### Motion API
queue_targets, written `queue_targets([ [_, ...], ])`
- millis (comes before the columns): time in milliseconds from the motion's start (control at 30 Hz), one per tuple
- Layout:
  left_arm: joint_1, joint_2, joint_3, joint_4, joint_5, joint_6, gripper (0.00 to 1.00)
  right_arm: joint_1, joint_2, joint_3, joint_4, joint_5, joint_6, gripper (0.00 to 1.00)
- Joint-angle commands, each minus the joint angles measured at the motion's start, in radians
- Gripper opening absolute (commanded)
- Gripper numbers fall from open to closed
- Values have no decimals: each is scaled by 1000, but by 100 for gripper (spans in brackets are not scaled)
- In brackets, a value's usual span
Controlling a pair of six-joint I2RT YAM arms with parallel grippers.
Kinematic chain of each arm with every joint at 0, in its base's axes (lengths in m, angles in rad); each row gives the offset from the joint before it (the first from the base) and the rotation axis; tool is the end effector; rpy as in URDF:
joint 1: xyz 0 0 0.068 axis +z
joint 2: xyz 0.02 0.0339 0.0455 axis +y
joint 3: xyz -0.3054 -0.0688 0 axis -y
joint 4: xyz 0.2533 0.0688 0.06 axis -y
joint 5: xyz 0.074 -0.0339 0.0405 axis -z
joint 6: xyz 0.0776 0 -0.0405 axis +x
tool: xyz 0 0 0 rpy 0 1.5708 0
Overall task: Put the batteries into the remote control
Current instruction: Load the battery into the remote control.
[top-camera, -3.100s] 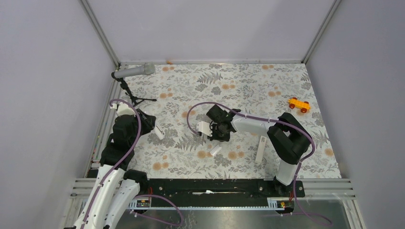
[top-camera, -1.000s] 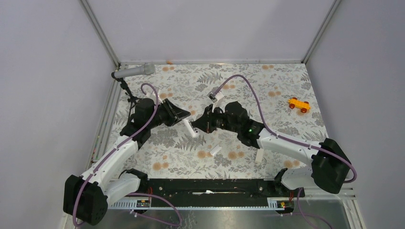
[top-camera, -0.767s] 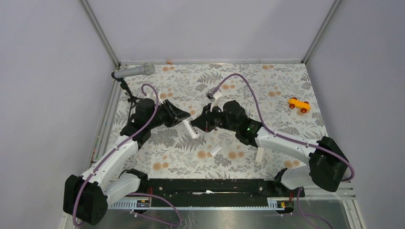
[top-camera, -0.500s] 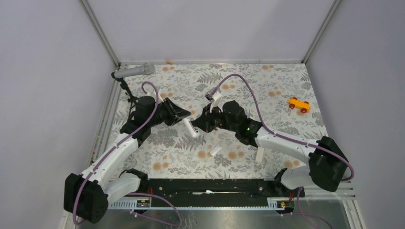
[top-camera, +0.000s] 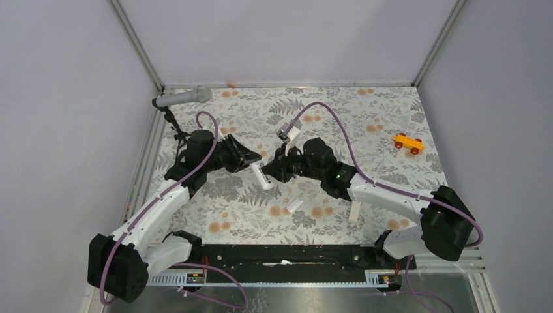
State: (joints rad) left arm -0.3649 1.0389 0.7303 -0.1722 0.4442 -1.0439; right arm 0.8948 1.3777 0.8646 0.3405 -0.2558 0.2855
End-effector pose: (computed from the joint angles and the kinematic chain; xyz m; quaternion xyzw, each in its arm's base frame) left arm 0.2239 -0.1212 0.2903 -0.1701 0.8245 -0.4710 0.2633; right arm 0.2089 0.2919 0.3156 -0.3060 0.6996 0.4363 0.4760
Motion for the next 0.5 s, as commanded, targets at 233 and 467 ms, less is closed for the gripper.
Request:
queue_targets([
  [233, -3, 1, 79, 34, 12, 10, 0, 7, -14, 59, -115, -29, -41, 18],
  [467, -2, -8, 73, 16, -6, 34, 0, 7, -11, 101, -183, -11, -9, 22],
])
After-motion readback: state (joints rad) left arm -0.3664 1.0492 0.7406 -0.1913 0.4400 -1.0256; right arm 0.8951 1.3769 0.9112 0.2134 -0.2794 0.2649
